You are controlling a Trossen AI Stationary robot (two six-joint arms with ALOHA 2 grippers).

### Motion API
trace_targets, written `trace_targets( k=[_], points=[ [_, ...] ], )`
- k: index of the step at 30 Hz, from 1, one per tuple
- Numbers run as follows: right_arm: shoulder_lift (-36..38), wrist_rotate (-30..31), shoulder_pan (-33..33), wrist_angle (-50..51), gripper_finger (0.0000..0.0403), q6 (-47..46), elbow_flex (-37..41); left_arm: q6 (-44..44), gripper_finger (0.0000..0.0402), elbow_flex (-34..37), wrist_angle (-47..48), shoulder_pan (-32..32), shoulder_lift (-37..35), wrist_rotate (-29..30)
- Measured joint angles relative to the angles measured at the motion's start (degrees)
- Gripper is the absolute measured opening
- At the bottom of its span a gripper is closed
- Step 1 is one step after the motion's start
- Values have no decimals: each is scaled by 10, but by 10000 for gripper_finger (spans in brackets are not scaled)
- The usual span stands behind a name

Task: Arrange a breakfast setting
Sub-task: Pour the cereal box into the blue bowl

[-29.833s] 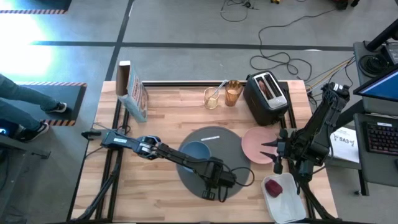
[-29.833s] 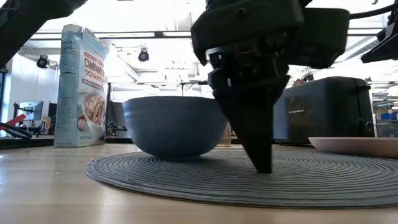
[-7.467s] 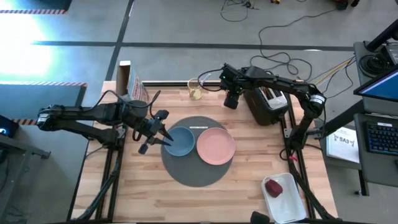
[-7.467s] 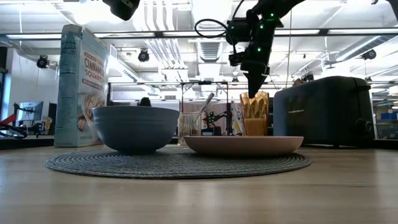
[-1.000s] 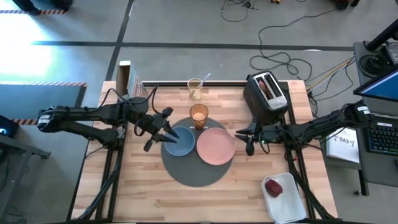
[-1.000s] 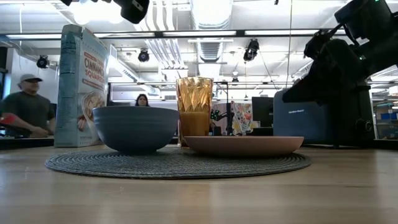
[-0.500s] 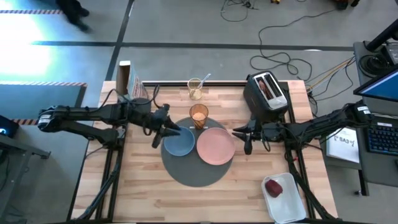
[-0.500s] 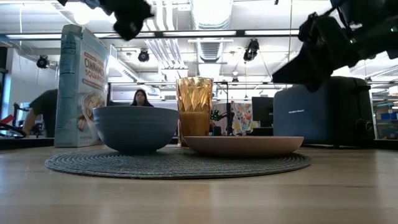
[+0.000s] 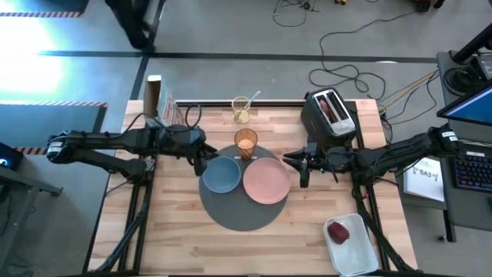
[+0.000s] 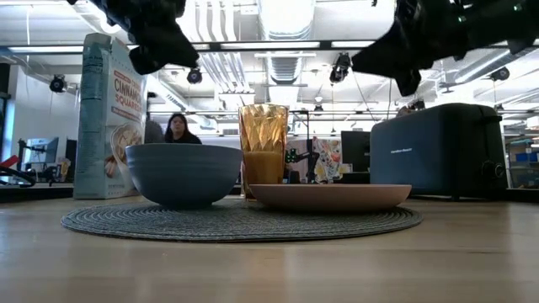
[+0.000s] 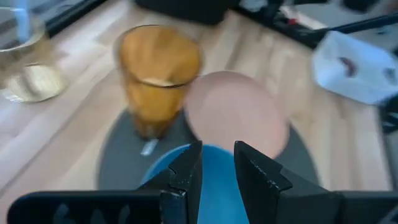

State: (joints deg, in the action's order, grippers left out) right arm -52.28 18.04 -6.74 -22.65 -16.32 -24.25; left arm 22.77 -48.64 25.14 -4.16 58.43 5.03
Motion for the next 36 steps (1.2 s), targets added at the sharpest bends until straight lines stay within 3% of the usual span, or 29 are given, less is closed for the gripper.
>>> trace_targets(
  k=[18,21,23,27,32,36],
  points=[
    [0,-8,0,-2,73,-6,-71,3,76,8,81,3,4,20],
    [38,-131,12,7,73,-86,-69,-8,76,13,81,2,4,20],
    [65,-247,17,-5,73,-127,-70,-14,76,15,79,3,3,20],
    [117,-438,34,58,73,-70,-55,-34,76,15,78,3,3,20],
    [181,-459,57,223,73,-9,-46,-51,76,15,67,2,4,19],
    [229,-415,79,366,73,-5,-45,-52,76,15,64,2,3,19]
  ],
)
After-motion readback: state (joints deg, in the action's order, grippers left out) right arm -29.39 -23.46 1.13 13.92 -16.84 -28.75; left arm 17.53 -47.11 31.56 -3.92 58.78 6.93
